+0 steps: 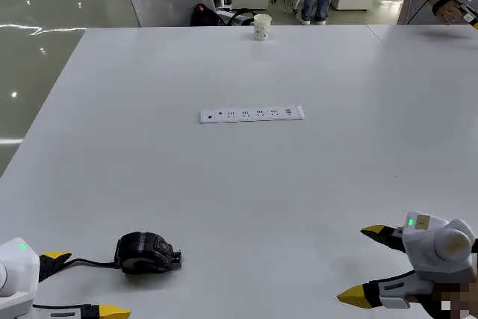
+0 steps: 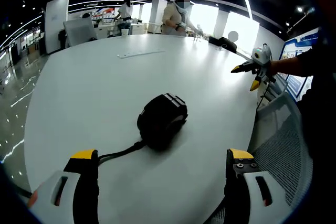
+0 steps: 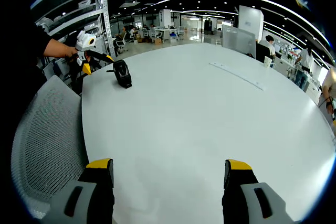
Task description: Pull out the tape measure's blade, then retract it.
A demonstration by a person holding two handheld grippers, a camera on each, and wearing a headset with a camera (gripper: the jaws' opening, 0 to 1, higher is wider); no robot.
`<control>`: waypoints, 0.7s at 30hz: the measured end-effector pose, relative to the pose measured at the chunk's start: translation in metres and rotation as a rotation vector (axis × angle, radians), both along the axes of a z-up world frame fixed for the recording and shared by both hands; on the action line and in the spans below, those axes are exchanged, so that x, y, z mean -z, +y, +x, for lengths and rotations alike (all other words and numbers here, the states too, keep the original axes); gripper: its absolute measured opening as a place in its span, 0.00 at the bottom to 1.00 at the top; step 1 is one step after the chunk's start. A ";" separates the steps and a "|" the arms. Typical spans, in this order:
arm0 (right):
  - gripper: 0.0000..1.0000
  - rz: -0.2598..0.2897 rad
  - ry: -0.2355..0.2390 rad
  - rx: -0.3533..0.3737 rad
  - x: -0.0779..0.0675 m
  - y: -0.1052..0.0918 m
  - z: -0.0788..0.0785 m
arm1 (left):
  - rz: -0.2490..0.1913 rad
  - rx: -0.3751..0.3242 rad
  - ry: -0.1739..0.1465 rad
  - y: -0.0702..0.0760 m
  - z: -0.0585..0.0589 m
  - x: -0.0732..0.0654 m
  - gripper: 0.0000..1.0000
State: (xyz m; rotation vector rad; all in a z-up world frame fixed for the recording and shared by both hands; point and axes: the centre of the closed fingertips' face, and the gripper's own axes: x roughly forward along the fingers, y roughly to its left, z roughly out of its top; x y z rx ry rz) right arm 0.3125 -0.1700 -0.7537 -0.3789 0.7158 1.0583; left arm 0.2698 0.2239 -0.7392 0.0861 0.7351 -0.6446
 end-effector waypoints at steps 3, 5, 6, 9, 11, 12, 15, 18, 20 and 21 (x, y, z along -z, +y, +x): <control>0.91 -0.027 0.002 0.011 0.004 -0.014 -0.001 | 0.011 0.010 -0.001 0.002 0.000 0.000 0.99; 0.93 -0.048 0.000 0.020 0.006 -0.024 0.000 | 0.011 0.026 0.009 0.003 -0.003 0.001 0.99; 0.93 -0.052 -0.001 0.024 0.006 -0.026 0.000 | 0.014 0.027 0.013 0.004 -0.004 0.003 0.99; 0.98 -0.052 0.008 0.029 0.006 -0.032 -0.002 | 0.029 0.022 0.021 0.009 -0.005 0.005 0.99; 0.99 -0.043 0.010 0.038 0.003 -0.033 -0.003 | 0.027 0.008 0.023 0.013 -0.004 0.004 0.99; 0.99 -0.038 0.010 0.042 0.002 -0.033 -0.003 | 0.025 0.005 0.016 0.013 -0.003 0.003 0.99; 0.99 -0.028 0.008 0.039 0.003 -0.034 -0.004 | 0.027 -0.006 0.017 0.016 -0.003 0.002 0.99; 0.99 -0.033 0.012 0.036 0.005 -0.034 -0.005 | 0.040 -0.012 0.008 0.020 -0.003 0.001 0.99; 0.99 -0.035 0.013 0.032 0.004 -0.034 -0.006 | 0.019 -0.026 0.028 0.021 -0.005 0.001 0.99; 0.99 -0.033 0.011 0.032 0.004 -0.033 -0.006 | 0.024 -0.027 0.023 0.022 -0.004 0.001 0.99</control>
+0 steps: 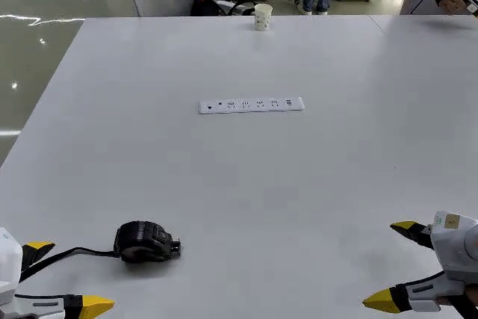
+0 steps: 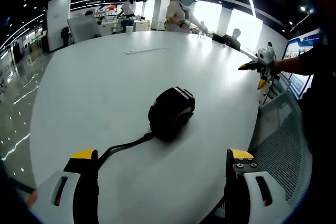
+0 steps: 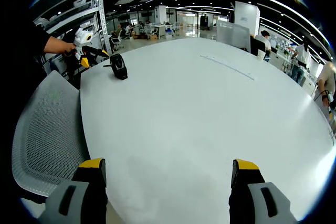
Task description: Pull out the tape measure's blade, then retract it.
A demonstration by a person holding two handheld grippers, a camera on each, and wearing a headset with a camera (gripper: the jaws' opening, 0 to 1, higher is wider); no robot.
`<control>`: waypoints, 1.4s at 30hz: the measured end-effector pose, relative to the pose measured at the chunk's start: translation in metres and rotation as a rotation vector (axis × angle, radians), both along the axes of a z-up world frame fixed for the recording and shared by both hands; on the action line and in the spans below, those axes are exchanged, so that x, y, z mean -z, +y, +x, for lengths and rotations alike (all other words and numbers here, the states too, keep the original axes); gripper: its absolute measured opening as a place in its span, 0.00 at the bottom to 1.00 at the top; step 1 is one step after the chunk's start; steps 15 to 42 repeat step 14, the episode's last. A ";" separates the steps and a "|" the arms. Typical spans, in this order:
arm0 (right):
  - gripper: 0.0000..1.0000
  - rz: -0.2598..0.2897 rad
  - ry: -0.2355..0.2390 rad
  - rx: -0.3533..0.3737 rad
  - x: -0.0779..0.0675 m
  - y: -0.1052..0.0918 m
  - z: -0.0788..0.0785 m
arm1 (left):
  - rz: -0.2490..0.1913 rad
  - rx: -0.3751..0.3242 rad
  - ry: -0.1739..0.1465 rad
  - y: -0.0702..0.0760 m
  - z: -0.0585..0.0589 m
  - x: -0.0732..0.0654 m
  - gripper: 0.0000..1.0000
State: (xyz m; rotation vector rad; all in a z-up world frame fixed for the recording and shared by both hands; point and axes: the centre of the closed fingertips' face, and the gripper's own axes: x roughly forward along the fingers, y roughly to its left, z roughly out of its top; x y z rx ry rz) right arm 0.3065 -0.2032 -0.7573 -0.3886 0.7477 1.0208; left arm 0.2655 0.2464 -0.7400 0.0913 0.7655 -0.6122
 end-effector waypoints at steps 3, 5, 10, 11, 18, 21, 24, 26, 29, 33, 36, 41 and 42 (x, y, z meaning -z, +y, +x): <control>0.99 0.002 0.003 0.002 0.000 0.000 -0.001 | 0.001 -0.002 0.004 0.002 -0.002 0.001 0.99; 0.99 0.000 0.004 0.001 0.000 0.000 -0.001 | 0.006 -0.001 0.004 0.003 -0.003 0.001 0.99; 0.99 0.005 0.008 0.000 0.000 0.000 -0.002 | 0.004 -0.002 0.013 0.004 -0.007 0.001 0.99; 0.99 0.007 0.007 0.001 0.000 0.000 -0.001 | 0.004 -0.001 0.013 0.004 -0.008 0.000 0.99; 0.99 0.009 0.004 0.001 -0.001 0.000 0.002 | 0.002 -0.003 0.016 0.004 -0.009 0.000 0.99; 0.99 0.009 0.004 0.001 -0.001 0.000 0.002 | 0.002 -0.003 0.016 0.004 -0.009 0.000 0.99; 0.99 0.009 0.004 0.001 -0.001 0.000 0.002 | 0.002 -0.003 0.016 0.004 -0.009 0.000 0.99; 0.99 0.009 0.004 0.001 -0.001 0.000 0.002 | 0.002 -0.003 0.016 0.004 -0.009 0.000 0.99; 0.99 0.009 0.004 0.001 -0.001 0.000 0.002 | 0.002 -0.003 0.016 0.004 -0.009 0.000 0.99; 0.99 0.009 0.004 0.001 -0.001 0.000 0.002 | 0.002 -0.003 0.016 0.004 -0.009 0.000 0.99; 0.99 0.009 0.004 0.001 -0.001 0.000 0.002 | 0.002 -0.003 0.016 0.004 -0.009 0.000 0.99; 0.99 0.009 0.004 0.001 -0.001 0.000 0.002 | 0.002 -0.003 0.016 0.004 -0.009 0.000 0.99; 0.99 0.009 0.004 0.001 -0.001 0.000 0.002 | 0.002 -0.003 0.016 0.004 -0.009 0.000 0.99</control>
